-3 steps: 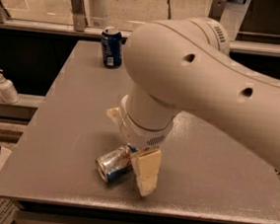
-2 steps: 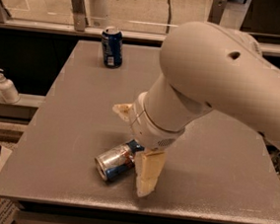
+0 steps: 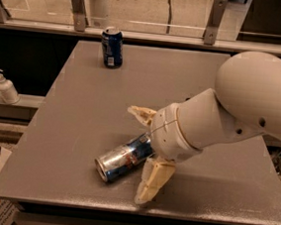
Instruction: Knock redbull can over
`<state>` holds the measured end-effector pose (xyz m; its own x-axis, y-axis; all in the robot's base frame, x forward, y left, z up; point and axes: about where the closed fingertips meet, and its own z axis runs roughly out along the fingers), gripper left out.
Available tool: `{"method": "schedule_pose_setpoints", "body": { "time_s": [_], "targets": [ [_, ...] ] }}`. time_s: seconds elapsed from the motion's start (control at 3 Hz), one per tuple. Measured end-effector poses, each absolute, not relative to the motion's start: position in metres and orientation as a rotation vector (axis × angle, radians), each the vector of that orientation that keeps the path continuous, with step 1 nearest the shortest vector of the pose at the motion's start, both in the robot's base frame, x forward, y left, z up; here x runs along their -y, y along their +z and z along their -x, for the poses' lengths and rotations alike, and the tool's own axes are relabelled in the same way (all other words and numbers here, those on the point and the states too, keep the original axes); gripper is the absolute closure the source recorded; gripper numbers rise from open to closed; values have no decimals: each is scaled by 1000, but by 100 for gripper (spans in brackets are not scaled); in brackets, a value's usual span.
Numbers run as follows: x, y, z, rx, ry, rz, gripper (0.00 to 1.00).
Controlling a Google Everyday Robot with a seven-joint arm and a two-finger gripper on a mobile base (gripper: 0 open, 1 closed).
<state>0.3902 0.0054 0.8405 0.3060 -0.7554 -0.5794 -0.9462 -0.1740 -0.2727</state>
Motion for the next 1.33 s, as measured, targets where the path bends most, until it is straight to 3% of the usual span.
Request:
{"method": "schedule_pose_setpoints", "body": {
  "time_s": [1.33],
  "targets": [
    [31, 848, -404, -1499, 774, 1282, 0]
  ]
}}
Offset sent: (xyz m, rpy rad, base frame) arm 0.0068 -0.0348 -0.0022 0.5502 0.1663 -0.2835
